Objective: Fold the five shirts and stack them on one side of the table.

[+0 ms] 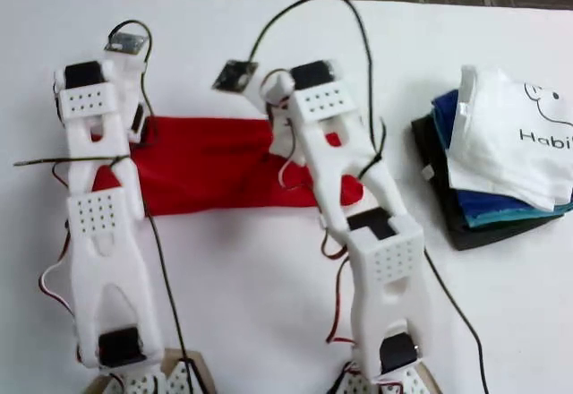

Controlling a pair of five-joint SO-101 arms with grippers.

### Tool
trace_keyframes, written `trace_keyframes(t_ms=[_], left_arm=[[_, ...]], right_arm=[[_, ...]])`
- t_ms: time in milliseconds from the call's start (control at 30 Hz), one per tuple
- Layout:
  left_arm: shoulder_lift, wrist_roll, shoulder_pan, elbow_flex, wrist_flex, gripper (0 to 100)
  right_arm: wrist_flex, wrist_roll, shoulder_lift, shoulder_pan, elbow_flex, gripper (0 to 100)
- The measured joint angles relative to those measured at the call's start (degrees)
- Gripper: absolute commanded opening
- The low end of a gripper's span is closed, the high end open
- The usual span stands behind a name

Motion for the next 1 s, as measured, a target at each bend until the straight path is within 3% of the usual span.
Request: trace_keyframes(t_ms=[300,467,733,1000], left_arm=[[0.00,0.00,0.00,0.00,0.00,13],[0.00,0.00,0.00,0.00,0.00,13],[0.09,0.00,0.00,0.00,0.00,13],[0.09,1.76,0.00,0.00,-0.09,13]], right_arm=[[0.97,3.43,6.42,-1.05,0.09,18.5],[0.62,4.92,10.55,-0.88,-0.09,0.7],[2.99,2.11,9.76,-0.97,-0.70,2.2],[4.84,1.85,-4.40,-2.20,4.40,2.2]])
